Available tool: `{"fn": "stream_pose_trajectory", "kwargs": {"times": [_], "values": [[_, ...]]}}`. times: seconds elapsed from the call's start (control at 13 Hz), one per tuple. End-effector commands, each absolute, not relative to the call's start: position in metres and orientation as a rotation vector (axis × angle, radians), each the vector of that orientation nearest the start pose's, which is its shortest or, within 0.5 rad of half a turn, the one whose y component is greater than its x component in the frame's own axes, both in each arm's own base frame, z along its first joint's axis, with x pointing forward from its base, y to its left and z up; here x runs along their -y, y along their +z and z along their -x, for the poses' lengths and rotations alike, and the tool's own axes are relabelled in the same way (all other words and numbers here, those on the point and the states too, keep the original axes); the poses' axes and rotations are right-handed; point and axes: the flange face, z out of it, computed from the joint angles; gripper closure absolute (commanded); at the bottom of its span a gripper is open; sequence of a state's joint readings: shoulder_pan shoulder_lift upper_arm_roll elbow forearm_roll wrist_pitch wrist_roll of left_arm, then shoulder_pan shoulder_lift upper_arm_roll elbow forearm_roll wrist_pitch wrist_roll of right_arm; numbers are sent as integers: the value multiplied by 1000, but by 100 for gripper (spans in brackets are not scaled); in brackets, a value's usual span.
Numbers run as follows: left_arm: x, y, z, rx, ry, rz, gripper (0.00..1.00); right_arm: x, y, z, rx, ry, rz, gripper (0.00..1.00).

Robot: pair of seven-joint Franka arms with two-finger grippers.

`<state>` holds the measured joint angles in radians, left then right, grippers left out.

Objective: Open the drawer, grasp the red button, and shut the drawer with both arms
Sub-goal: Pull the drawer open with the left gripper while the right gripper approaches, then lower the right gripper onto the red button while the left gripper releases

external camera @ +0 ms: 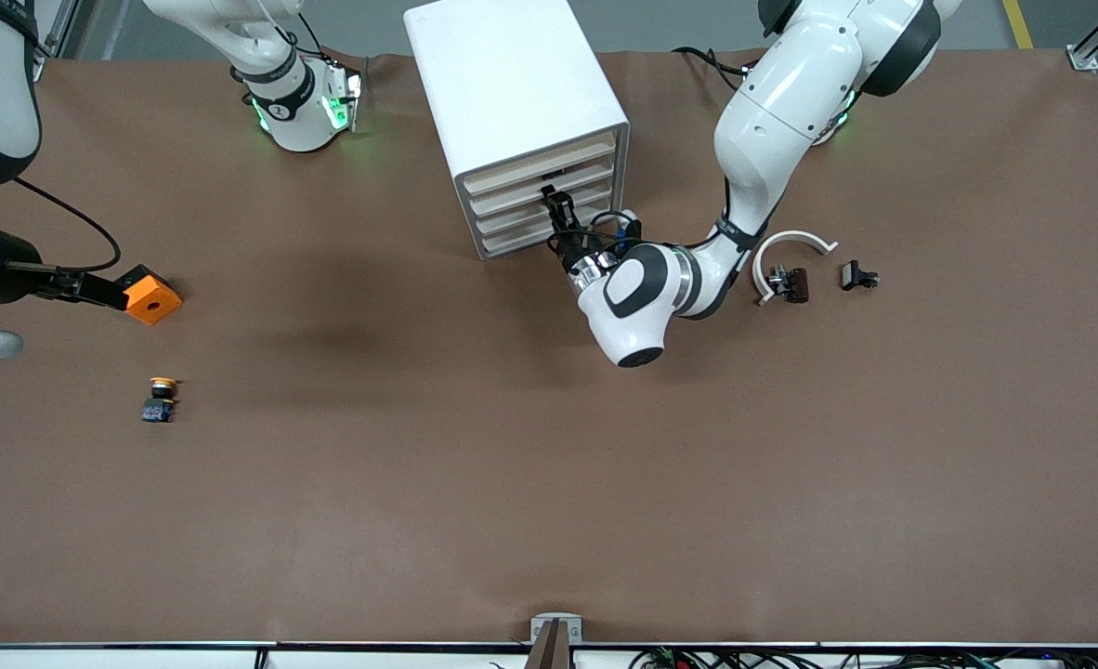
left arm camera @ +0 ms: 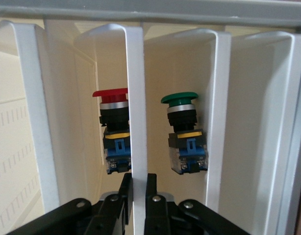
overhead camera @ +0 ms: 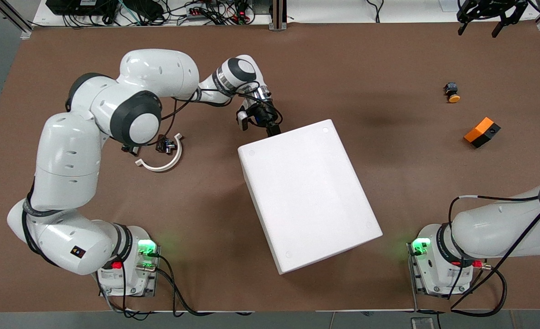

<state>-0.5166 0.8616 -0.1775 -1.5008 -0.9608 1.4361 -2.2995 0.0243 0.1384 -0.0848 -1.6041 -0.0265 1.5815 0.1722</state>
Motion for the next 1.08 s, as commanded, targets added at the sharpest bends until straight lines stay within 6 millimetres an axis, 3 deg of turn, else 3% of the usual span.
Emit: {"fn": "stream_pose_trajectory", "kwargs": {"times": [0.0, 0.15, 0.46, 0.85, 1.0], "values": [[454, 189, -463, 1725, 1406, 1078, 100, -10, 535, -584, -529, 305, 3171, 0], [443, 195, -480, 1749, 1437, 1082, 100, -55, 532, -577, -706, 335, 3166, 0], [423, 201, -508, 1805, 1481, 1084, 100, -178, 532, -553, -944, 279, 3151, 0], [400, 212, -538, 1858, 1537, 1115, 100, -288, 529, -512, -1095, 294, 3034, 0], [394, 212, -545, 1881, 1548, 1116, 100, -340, 512, -497, -1196, 244, 2996, 0]]}}
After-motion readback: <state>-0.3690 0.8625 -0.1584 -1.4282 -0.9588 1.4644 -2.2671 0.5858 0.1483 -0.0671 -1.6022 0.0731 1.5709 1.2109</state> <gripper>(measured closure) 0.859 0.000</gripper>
